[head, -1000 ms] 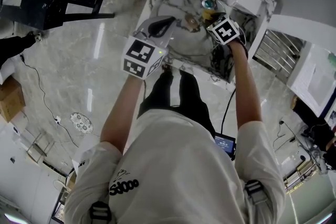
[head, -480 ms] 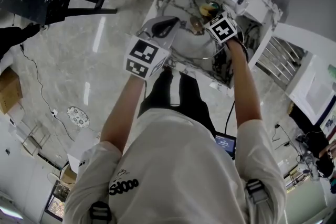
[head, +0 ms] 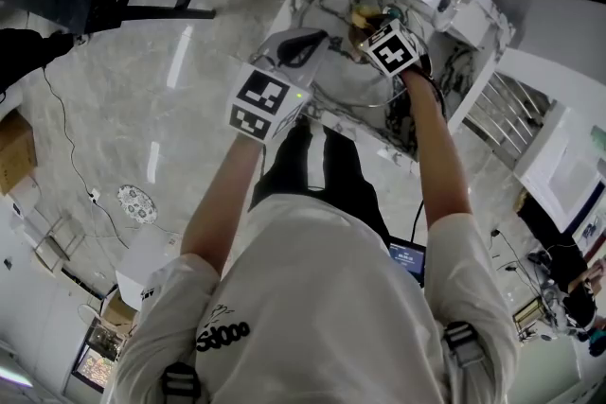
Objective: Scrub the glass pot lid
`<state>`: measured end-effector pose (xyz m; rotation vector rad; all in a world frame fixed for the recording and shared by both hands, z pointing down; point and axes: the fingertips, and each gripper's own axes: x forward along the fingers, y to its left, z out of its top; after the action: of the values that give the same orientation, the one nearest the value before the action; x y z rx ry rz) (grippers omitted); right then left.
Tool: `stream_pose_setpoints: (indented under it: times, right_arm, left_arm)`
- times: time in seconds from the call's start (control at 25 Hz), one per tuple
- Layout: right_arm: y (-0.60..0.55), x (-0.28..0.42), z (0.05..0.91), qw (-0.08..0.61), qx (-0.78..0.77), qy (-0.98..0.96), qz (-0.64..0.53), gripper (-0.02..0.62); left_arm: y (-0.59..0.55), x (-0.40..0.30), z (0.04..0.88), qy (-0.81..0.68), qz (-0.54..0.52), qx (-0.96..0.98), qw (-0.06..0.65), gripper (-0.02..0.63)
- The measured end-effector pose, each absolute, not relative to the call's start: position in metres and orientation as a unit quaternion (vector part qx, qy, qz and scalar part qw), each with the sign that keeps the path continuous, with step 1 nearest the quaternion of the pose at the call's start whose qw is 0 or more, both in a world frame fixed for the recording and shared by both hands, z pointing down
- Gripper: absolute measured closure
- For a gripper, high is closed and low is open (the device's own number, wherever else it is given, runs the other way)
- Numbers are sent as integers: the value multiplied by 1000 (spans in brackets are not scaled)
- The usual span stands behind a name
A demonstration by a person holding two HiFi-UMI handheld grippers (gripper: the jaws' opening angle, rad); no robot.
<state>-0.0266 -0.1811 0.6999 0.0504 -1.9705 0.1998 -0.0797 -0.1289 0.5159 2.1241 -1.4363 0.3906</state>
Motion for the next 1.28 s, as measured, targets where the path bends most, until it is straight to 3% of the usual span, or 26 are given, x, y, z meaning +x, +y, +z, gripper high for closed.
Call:
stream_pose_setpoints:
  times: [0.44,1.28]
  right_arm:
    - [-142,-36,697,546,-18,-834,77,540]
    - [-90,14,697,569,-41,-816,97,540]
  left_arm:
    - [-117,-81,512,-539,142,787,267,595]
    - [-102,-57,508,-516,150,803,258,595]
